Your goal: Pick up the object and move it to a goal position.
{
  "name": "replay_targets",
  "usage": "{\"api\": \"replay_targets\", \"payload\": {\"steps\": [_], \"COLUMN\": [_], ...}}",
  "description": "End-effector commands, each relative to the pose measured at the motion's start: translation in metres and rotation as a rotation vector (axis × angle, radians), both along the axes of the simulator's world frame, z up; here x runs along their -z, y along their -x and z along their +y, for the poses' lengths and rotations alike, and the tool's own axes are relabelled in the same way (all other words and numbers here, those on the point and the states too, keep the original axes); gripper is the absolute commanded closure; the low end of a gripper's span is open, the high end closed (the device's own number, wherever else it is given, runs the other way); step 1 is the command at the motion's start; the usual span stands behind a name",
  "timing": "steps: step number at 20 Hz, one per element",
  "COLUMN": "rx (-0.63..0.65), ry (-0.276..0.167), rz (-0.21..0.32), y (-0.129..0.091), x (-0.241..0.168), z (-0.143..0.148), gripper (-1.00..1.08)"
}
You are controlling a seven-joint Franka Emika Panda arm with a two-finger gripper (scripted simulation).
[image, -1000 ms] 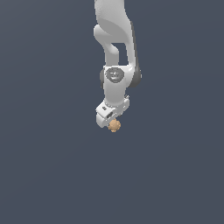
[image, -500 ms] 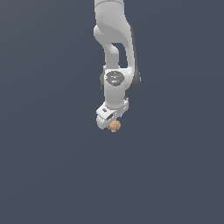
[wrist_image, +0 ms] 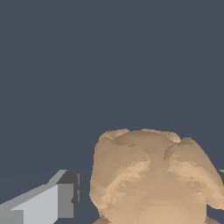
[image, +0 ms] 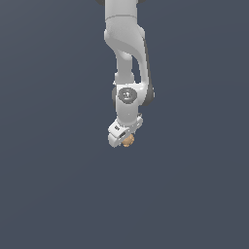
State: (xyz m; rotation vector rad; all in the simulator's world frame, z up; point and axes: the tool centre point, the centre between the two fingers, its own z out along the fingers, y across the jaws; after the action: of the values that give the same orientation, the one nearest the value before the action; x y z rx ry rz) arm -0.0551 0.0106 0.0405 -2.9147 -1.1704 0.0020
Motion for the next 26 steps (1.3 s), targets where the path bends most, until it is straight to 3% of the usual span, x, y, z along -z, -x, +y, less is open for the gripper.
{"api": "replay_targets", "payload": {"steps": [1,15,26], "rx": [0.0,0.001,0.001], "ry": [0.0,0.001,0.001], "rz": [-0.001,-0.002,-0.002], "y": [-0.001,-0.004,-0.039], "x": [0.001,0.0,0.0], "z": [0.0,-0.003,-0.038], "gripper": [1.08,1.08,1.08]}}
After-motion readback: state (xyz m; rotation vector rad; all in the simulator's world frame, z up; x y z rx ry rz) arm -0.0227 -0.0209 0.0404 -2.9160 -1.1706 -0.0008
